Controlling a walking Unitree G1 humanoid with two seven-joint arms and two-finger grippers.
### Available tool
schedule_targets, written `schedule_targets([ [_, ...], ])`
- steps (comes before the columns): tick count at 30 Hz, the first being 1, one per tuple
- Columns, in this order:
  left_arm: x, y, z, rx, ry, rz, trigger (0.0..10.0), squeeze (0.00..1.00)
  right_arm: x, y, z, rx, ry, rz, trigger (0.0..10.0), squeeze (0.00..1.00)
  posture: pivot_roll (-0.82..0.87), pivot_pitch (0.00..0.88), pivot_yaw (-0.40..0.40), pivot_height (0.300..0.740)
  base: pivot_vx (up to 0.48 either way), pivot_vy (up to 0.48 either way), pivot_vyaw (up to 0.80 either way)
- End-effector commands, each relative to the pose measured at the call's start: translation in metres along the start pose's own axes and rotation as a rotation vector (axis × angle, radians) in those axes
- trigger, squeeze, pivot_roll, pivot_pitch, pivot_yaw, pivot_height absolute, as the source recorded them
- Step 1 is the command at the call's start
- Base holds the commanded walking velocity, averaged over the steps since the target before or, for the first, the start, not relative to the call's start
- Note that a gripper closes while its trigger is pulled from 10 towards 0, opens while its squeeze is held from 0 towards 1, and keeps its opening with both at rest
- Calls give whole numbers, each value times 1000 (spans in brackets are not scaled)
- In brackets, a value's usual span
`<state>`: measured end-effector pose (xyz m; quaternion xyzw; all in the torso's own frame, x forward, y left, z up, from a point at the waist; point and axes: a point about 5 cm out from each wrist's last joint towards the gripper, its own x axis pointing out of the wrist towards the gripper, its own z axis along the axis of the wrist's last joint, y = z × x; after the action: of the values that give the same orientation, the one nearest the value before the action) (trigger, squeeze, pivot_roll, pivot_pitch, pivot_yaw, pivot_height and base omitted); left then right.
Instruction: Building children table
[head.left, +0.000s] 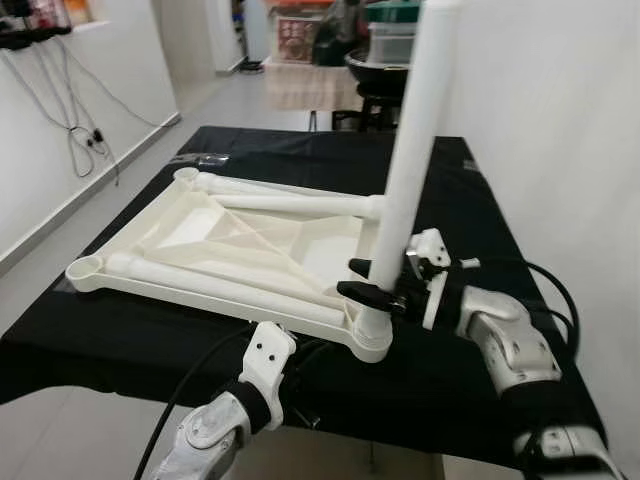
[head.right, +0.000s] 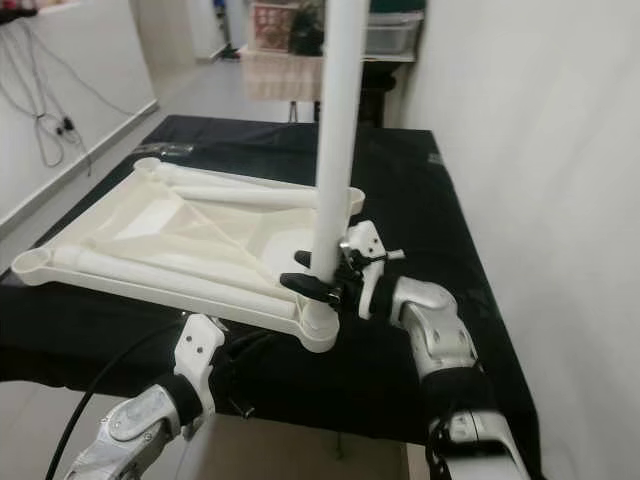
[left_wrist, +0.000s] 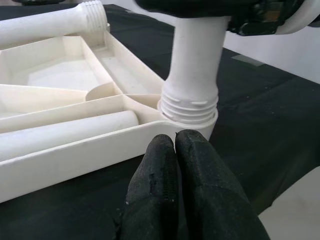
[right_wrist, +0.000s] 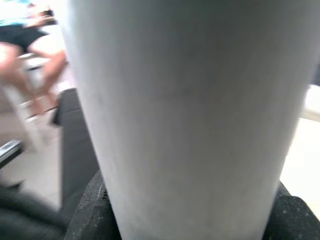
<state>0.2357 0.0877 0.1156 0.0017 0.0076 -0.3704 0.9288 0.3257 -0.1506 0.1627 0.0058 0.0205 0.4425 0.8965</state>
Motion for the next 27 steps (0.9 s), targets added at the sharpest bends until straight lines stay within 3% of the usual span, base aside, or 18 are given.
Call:
schedule_targets([
  [1,-1,-1,1,2,3,-9,10000,0,0,1,-18,78,49,-228,0,0,-20,37,-54,740,0,0,0],
  [2,-2,0,2,5,3,-6,10000,0,1,1,-26,102,62,-508,0,0,-22,39,-52,740,0,0,0],
  [3,-2,-1,2,6,2,-4,10000,0,1,17,-42,123,109,-610,0,0,-19,44,-55,740,0,0,0],
  [4,-2,-1,2,6,2,-4,10000,0,1,17,-42,123,109,-610,0,0,-19,44,-55,740,0,0,0],
  [5,-2,0,2,8,4,-4,10000,0,4,26,-41,37,124,-638,0,0,-7,42,-52,740,0,0,0],
  [12,-1,-1,2,6,7,-5,10000,0,15,26,-38,62,137,-554,0,0,-15,37,-51,740,0,0,0],
  [13,-1,-1,2,7,7,-1,10000,0,17,26,-37,68,142,-515,10000,0,-12,36,-50,740,0,0,0],
  [15,-1,-1,2,8,6,3,10000,0,19,27,-35,72,145,-504,10000,0,-12,36,-50,740,0,0,0],
  [16,0,-1,2,8,6,4,10000,0,20,27,-33,87,128,-469,10000,796,-11,32,-51,740,0,0,0],
  [17,0,0,2,8,7,2,10000,0,23,28,-30,91,114,-390,10000,1000,-7,27,-52,740,0,0,0],
  [19,0,0,2,7,8,1,10000,0,25,26,-22,86,66,-253,10000,1000,-7,27,-52,740,0,0,0],
  [21,1,0,2,7,9,1,10000,0,25,24,-20,77,57,-228,10000,1000,0,22,-49,740,0,0,0],
  [22,1,0,2,9,9,1,10000,0,23,20,-16,55,48,-157,10000,1000,0,22,-49,740,0,0,0],
  [23,1,0,2,9,10,1,10000,0,20,14,-12,40,57,-71,10000,890,10,15,-50,740,0,0,0],
  [24,1,0,2,9,10,1,10000,0,20,14,-12,40,57,-71,10000,890,10,15,-50,740,0,0,0],
  [25,1,1,1,8,11,0,10000,0,13,7,-10,13,96,79,10000,0,12,9,-50,740,0,0,0],
  [27,2,1,1,8,11,0,10000,0,11,5,-10,3,120,131,10000,0,12,9,-50,740,0,0,0],
])
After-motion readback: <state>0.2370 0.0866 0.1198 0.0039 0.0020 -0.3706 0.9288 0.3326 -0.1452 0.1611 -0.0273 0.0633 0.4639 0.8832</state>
